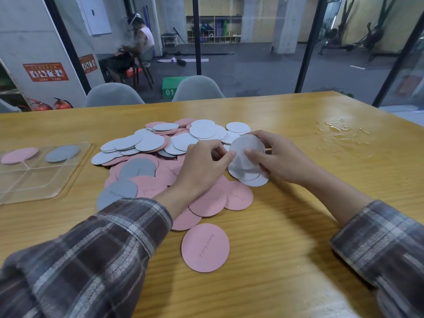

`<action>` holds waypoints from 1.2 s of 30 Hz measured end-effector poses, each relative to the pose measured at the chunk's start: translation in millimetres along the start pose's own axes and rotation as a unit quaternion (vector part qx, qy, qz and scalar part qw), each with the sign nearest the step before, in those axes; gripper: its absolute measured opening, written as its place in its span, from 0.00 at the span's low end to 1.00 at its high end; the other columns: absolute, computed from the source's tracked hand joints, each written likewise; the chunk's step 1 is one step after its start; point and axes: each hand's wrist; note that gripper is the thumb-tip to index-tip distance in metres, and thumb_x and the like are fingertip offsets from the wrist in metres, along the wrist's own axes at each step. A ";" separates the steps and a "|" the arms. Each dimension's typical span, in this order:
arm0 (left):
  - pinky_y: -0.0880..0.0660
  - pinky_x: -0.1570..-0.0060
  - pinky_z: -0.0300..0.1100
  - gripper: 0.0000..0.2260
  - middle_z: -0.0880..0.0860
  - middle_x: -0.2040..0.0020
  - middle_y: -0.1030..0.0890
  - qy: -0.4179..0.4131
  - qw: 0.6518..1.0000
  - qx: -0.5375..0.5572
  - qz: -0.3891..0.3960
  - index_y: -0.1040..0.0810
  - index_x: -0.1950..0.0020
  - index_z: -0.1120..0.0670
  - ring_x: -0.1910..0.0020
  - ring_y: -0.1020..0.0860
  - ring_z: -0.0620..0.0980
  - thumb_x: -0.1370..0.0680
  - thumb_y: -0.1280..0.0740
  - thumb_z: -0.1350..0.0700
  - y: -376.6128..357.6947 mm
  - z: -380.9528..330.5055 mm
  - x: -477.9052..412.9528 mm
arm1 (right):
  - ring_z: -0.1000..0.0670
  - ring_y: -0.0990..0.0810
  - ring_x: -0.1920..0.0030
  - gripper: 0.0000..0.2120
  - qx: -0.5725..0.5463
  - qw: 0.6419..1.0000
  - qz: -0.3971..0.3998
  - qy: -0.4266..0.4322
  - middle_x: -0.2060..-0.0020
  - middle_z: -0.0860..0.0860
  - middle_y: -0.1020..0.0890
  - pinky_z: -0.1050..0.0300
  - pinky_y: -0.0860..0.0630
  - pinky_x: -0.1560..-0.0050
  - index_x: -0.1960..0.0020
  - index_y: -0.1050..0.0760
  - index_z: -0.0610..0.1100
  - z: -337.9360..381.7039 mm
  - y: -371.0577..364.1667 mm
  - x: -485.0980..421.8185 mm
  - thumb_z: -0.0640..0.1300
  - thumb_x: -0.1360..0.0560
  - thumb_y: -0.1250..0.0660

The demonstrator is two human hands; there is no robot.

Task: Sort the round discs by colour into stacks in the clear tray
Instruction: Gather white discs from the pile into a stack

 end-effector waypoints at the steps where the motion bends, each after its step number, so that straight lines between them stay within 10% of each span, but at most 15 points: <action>1: 0.20 0.56 0.49 0.11 0.48 0.70 0.18 -0.007 1.000 -0.014 0.006 0.19 0.63 0.53 0.67 0.19 0.48 0.22 0.28 0.50 -0.6 0.9 -0.1 | 0.61 0.20 0.59 0.11 0.003 1.000 0.001 0.002 0.56 0.64 0.18 0.68 0.28 0.65 0.37 0.22 0.50 -1.2 0.4 -0.3 0.45 0.19 0.33; 13: 0.26 0.42 0.48 0.22 0.46 0.49 0.22 -0.045 0.974 -0.214 0.062 0.15 0.44 0.49 0.45 0.25 0.48 0.28 0.26 0.34 -3.2 -1.9 2.7 | 0.49 0.26 0.50 0.18 0.165 0.984 -0.067 -0.008 0.44 0.48 0.20 0.59 0.34 0.52 0.27 0.30 0.51 -5.7 5.3 -2.2 0.45 0.16 0.39; 23: 0.24 0.57 0.35 0.11 0.48 0.57 0.18 -0.013 0.997 -0.019 0.078 0.18 0.48 0.47 0.65 0.24 0.41 0.27 0.20 0.53 1.8 -4.9 4.2 | 0.48 0.26 0.52 0.18 0.151 0.986 -0.060 -0.027 0.46 0.49 0.20 0.60 0.35 0.59 0.27 0.30 0.52 -6.7 7.7 -2.1 0.44 0.16 0.40; 36: 0.18 0.60 0.39 0.09 0.58 0.60 0.15 0.005 0.997 0.081 0.007 0.19 0.44 0.56 0.65 0.14 0.48 0.23 0.25 0.62 6.2 -9.7 3.4 | 0.50 0.24 0.70 0.16 -0.072 0.994 -0.014 -0.075 0.54 0.46 0.20 0.54 0.27 0.71 0.37 0.22 0.49 2.4 1.1 -2.7 0.39 0.16 0.45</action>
Point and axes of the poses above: each hand's wrist, its own x-axis away from the middle knuckle, its own y-axis out of the back of the hand, z = x × y
